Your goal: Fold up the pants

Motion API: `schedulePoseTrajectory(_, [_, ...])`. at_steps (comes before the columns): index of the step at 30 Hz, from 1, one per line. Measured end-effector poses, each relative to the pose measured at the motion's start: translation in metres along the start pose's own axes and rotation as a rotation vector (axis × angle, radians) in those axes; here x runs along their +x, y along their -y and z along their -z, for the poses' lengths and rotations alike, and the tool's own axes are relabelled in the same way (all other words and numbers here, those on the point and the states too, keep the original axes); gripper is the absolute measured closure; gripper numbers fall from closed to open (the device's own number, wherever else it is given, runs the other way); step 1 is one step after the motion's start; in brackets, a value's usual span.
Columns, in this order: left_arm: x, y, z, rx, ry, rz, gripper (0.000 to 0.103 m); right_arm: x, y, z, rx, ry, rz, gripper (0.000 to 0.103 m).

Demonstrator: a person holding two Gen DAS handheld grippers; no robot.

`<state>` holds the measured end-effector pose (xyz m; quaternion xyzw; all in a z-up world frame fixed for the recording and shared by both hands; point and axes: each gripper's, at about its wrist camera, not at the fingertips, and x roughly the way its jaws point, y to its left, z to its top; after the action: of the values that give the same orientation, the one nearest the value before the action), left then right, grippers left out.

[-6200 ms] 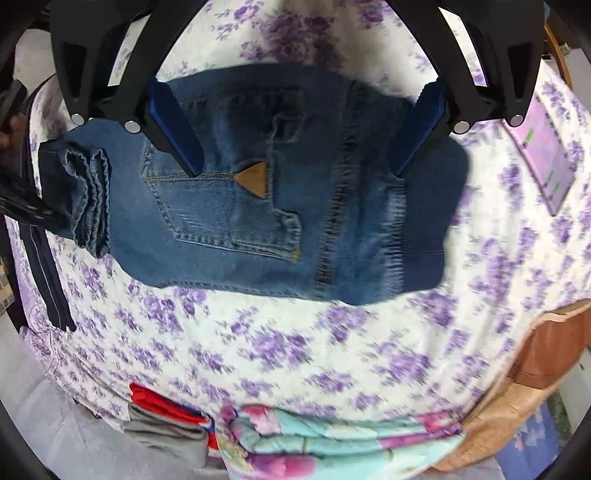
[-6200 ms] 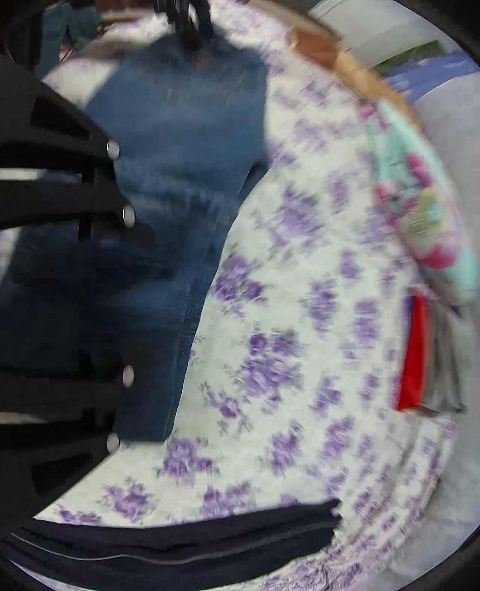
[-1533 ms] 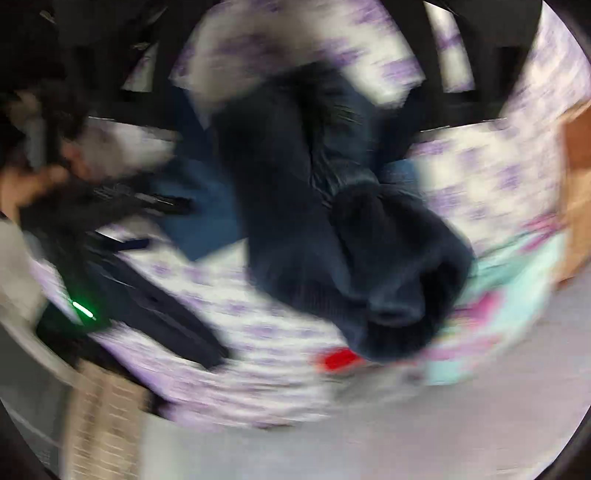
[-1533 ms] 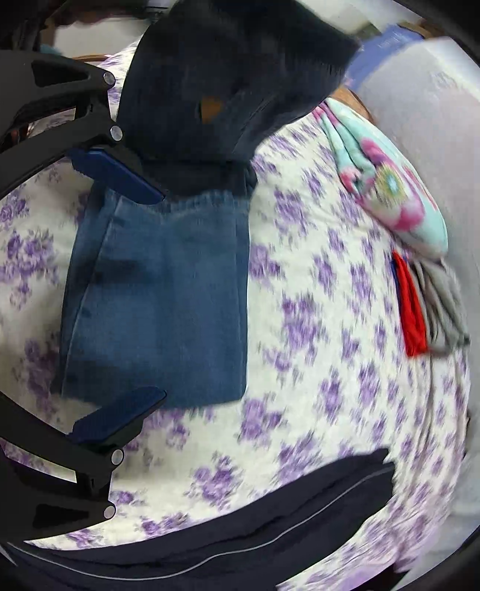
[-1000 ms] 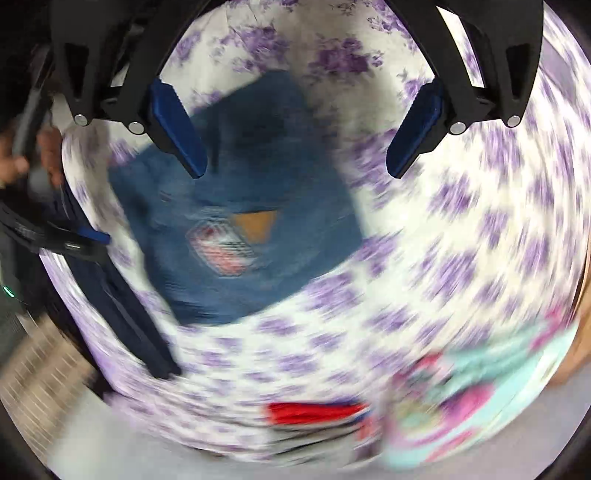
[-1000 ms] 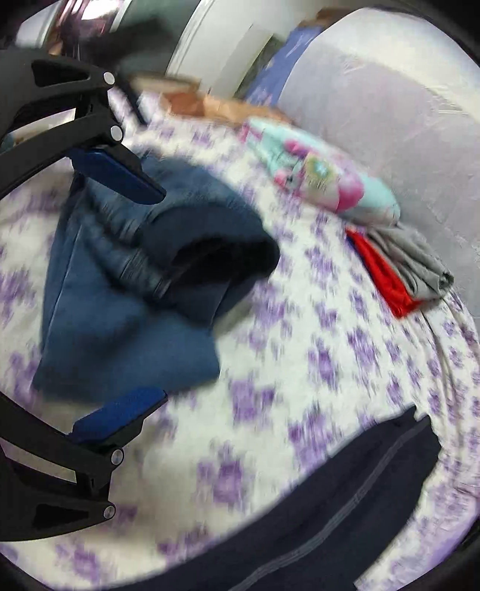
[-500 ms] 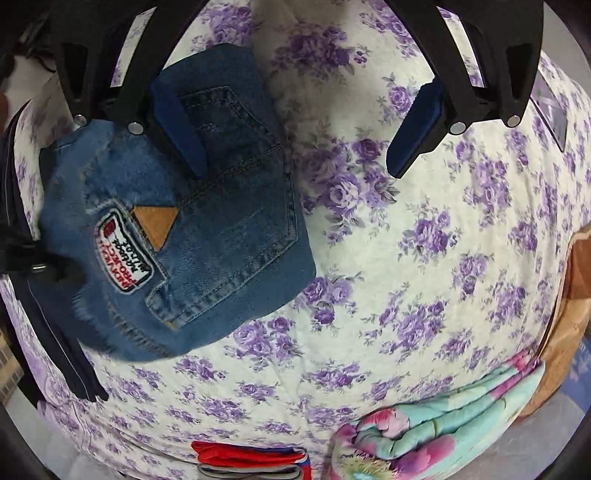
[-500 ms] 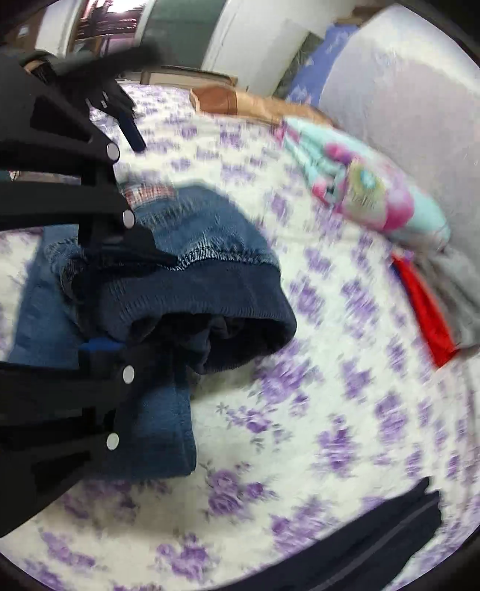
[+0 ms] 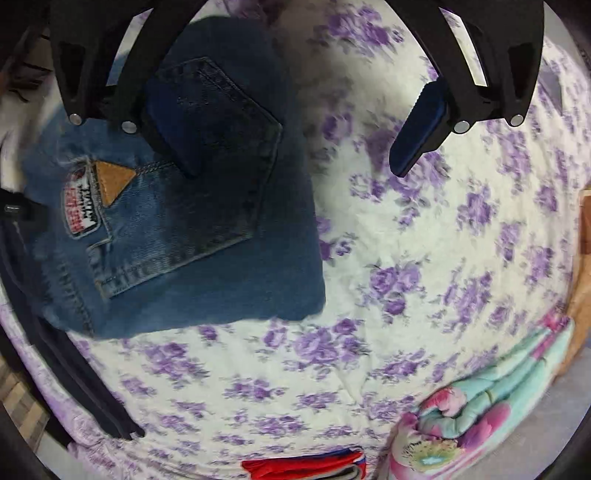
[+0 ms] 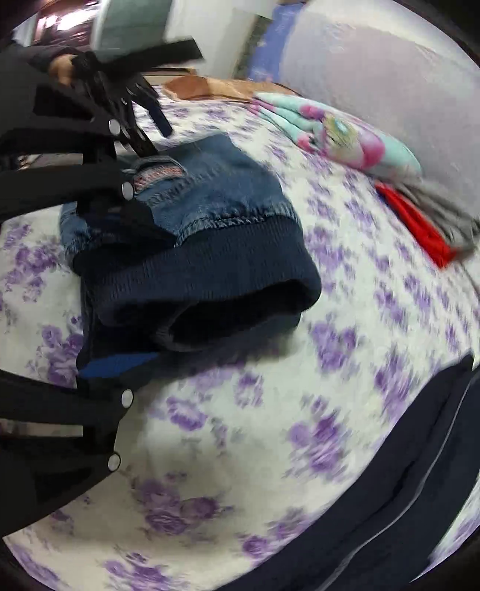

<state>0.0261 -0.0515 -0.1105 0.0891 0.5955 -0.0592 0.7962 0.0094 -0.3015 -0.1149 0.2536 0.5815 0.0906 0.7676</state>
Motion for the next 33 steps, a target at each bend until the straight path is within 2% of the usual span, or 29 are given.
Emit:
schedulePoseTrajectory(1, [-0.002, -0.001, -0.002, 0.001, -0.008, 0.014, 0.004, -0.005, -0.009, -0.003, -0.049, 0.005, 0.054, 0.034])
schedulePoseTrajectory(4, [-0.012, -0.011, -0.004, -0.01, -0.027, 0.031, 0.005, -0.031, -0.029, -0.013, -0.167, 0.08, 0.196, 0.034])
schedulePoseTrajectory(5, [-0.02, -0.017, -0.005, -0.033, -0.011, 0.048, 0.005, -0.042, -0.03, -0.018, -0.182, 0.127, 0.212, 0.034])
schedulePoseTrajectory(6, [-0.027, -0.023, -0.007, -0.059, 0.01, 0.071, 0.005, -0.053, -0.037, -0.022, -0.208, 0.185, 0.19, 0.036])
schedulePoseTrajectory(8, [-0.038, -0.027, -0.012, -0.094, 0.044, 0.107, 0.005, -0.06, -0.05, -0.031, -0.248, 0.198, 0.078, 0.06])
schedulePoseTrajectory(9, [-0.042, -0.026, -0.018, -0.103, 0.064, 0.128, 0.005, -0.052, -0.06, -0.035, -0.274, 0.163, 0.03, 0.081])
schedulePoseTrajectory(10, [-0.043, -0.023, -0.024, -0.098, 0.072, 0.131, 0.005, -0.042, -0.071, -0.038, -0.299, 0.135, 0.017, 0.086])
schedulePoseTrajectory(12, [-0.036, -0.019, -0.038, -0.087, 0.072, 0.065, 0.005, -0.016, -0.094, -0.044, -0.373, 0.099, 0.019, 0.086])
schedulePoseTrajectory(14, [-0.017, -0.027, -0.051, -0.141, 0.045, 0.0, 0.005, 0.005, -0.099, -0.05, -0.385, 0.072, 0.072, 0.088])
schedulePoseTrajectory(15, [-0.003, -0.034, -0.055, -0.167, 0.023, 0.017, 0.004, 0.018, -0.09, -0.055, -0.358, 0.055, 0.125, 0.09])
schedulePoseTrajectory(18, [0.032, -0.04, -0.059, -0.178, -0.073, 0.064, 0.004, 0.046, -0.06, -0.067, -0.287, 0.018, 0.05, 0.102])
schedulePoseTrajectory(20, [0.026, -0.044, -0.058, -0.208, -0.067, 0.088, 0.004, 0.04, -0.053, -0.07, -0.242, 0.005, 0.004, 0.102])
schedulePoseTrajectory(21, [0.015, -0.046, -0.056, -0.216, -0.058, 0.099, 0.004, 0.03, -0.053, -0.069, -0.227, 0.001, -0.009, 0.098])
schedulePoseTrajectory(23, [-0.006, -0.052, -0.046, -0.212, -0.027, 0.153, 0.005, 0.004, -0.063, -0.056, -0.273, 0.022, -0.029, 0.083])
schedulePoseTrajectory(24, [-0.018, -0.057, -0.036, -0.223, -0.009, 0.179, 0.005, -0.009, -0.067, -0.046, -0.3, 0.025, -0.04, 0.066])
schedulePoseTrajectory(25, [-0.025, -0.06, -0.026, -0.236, -0.003, 0.193, 0.005, -0.019, -0.07, -0.035, -0.324, 0.021, -0.064, 0.06])
schedulePoseTrajectory(26, [-0.03, -0.062, -0.016, -0.245, -0.003, 0.22, 0.005, -0.024, -0.072, -0.024, -0.342, 0.009, -0.087, 0.058])
schedulePoseTrajectory(28, [-0.021, -0.057, 0.009, -0.238, -0.06, 0.299, 0.005, -0.018, -0.069, 0.003, -0.4, -0.064, -0.044, 0.052])
schedulePoseTrajectory(30, [0.012, -0.043, 0.027, -0.203, -0.156, 0.269, 0.004, 0.0, -0.06, 0.026, -0.499, -0.077, 0.062, 0.052])
schedulePoseTrajectory(32, [0.017, -0.039, 0.03, -0.201, -0.122, 0.243, 0.004, 0.0, -0.062, 0.03, -0.49, -0.053, 0.071, 0.051])
schedulePoseTrajectory(33, [0.01, -0.036, 0.024, -0.198, -0.114, 0.252, 0.005, -0.006, -0.065, 0.025, -0.464, -0.054, 0.053, 0.042])
